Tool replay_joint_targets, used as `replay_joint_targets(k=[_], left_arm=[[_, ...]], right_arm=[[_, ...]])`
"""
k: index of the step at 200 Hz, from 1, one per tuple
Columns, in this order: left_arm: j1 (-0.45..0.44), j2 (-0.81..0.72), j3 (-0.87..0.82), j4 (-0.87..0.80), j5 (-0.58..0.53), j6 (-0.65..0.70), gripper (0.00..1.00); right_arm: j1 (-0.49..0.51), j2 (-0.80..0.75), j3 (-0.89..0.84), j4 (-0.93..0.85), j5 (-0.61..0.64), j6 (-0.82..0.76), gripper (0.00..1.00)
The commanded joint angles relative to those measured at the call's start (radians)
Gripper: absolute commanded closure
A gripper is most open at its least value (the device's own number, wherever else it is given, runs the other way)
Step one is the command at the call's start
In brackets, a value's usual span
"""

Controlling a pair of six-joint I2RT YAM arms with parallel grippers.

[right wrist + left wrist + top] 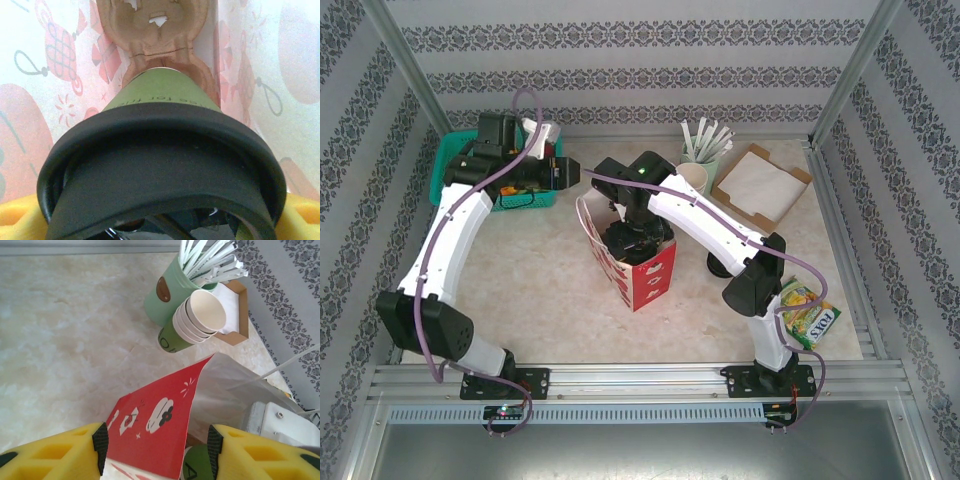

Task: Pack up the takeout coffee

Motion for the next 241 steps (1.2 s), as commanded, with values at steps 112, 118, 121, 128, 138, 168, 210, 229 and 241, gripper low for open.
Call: replay_joint_targets(k=[112,118,121,128,138,168,210,229,241], left_arm=[[-0.093,0.183,0.221,-0.195,0.037,0.420,0.41],[-0.097,0.188,0.226,-0.196,0.038,0.424,0.41],[-0.099,0.191,0.228,-0.197,0.038,0.427,0.41],[-0.102,0.196,0.232,-0.202,0.037,0.433,0.41],[-0.105,0.205,0.238,-0.212,0.046,0.449,0.40],[-0.117,0.241,0.268,-0.249,0.042,0.477,0.40],[-0.149,0.295,0.314,-0.291,-0.010,0.495,0.41],[-0.153,0.297,0.316,-0.284,-0.018,0.493,0.46],[-0.152,0.295,0.317,-0.279,-0.021,0.490,0.54]], right_arm=[[0.015,-0.028,0.008,-0.115,0.006,0.027,0.53],[0.016,-0.028,0.008,-0.114,0.007,0.027,0.53],[0.016,-0.028,0.008,-0.114,0.007,0.027,0.53],[0.016,-0.028,0.008,-0.114,0.007,0.029,0.53],[0.016,-0.028,0.008,-0.114,0.007,0.031,0.53],[0.018,-0.031,0.010,-0.113,0.008,0.029,0.53],[0.019,-0.030,0.014,-0.114,0.008,0.028,0.53],[0.020,-0.031,0.013,-0.117,0.011,0.028,0.53],[0.019,-0.032,0.013,-0.116,0.012,0.027,0.53]])
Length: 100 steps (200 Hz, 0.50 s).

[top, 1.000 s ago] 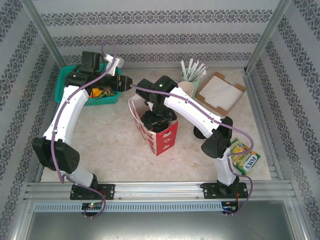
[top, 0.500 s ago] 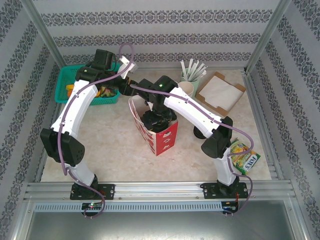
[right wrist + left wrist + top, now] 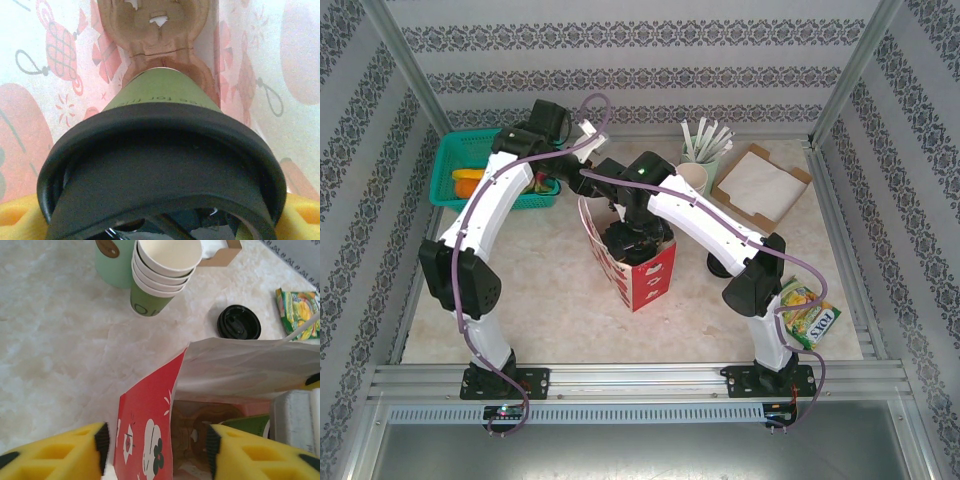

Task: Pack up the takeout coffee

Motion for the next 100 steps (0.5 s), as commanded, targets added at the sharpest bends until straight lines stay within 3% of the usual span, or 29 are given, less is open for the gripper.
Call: replay_joint_targets(k=[1,86,100], left_arm=[[-0.009,-0.004,0.036,-0.034,-0.018,0.029,0.55],[-0.008,-0.025,0.039,-0.038,0.037,0.044,1.00],[-0.008,-0.027,0.039,-0.037,0.051,0.045,1.00]], right_arm=[[0.014,-0.031,0.013,-0.116,0.011,0.020,0.53],[0.015,-0.015,0.020,-0.116,0.010,0.025,0.53],[0.015,0.003,0.035,-0.115,0.003,0.018,0.53]])
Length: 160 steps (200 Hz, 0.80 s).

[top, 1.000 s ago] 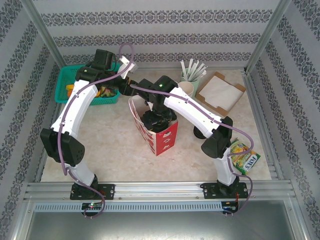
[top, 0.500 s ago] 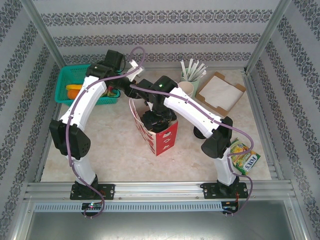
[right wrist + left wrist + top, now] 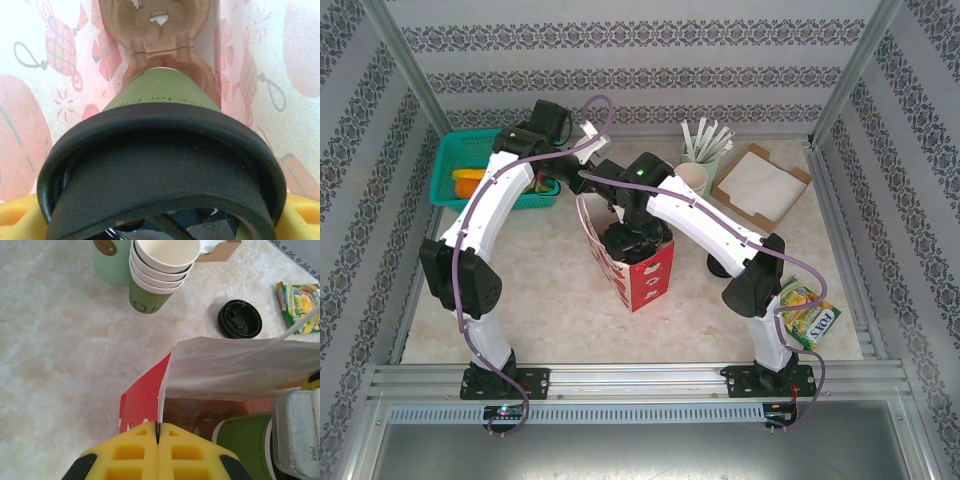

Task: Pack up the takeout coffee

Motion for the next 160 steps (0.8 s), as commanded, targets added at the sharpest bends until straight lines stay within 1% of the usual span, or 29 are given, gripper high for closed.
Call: replay_joint_targets(k=[1,37,64,96,160], left_arm=[[-0.006,-0.029,0.033,-0.025,0.048,0.016,1.00],[-0.006,-0.022,0.040,-0.028,0.058,0.009,1.00],[-0.008,-0.011,0.053,-0.041,0.063,0.008,1.00],[-0.008,-0.002,0.067,-0.049,0.075,0.012,1.00],[0.004,0.036,0.129,-0.094,0.034,-0.001,1.00]], right_arm=[[0.009,0.004,0.035,-0.115,0.004,0.010,0.53],[0.009,0.044,0.057,-0.127,-0.002,0.002,0.53],[0.005,0.042,0.030,-0.117,0.030,0.022,0.53],[0.009,0.056,0.008,-0.108,0.029,0.026,0.53],[0.014,0.045,-0.092,-0.098,0.024,-0.004,0.53]])
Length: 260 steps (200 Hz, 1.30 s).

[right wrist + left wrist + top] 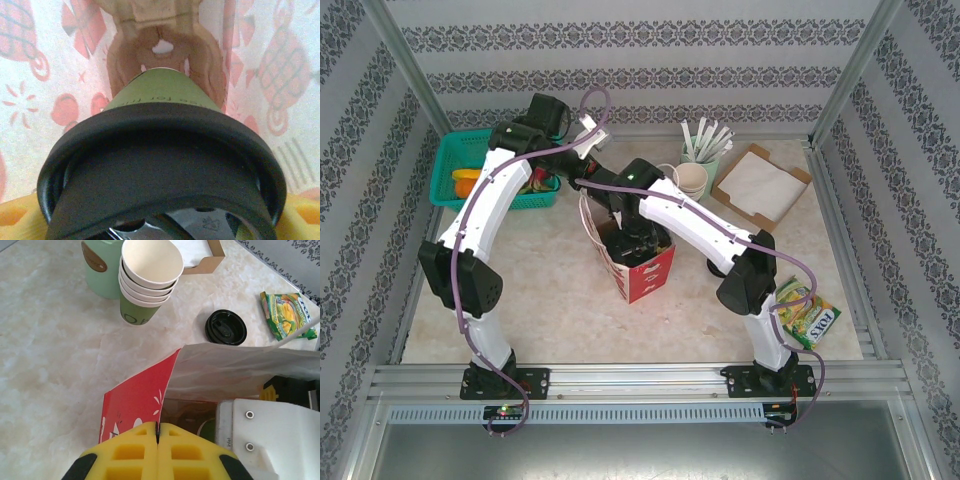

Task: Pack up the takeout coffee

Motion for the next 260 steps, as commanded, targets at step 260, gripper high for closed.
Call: replay_joint_targets(k=[260], left_arm=[[0.020,0.041,0.021,-0.019,0.054,-0.015,1.00]], right_arm=[[-0.028,-0.069,-0.220,0.202,0.010,0.043,0.56]])
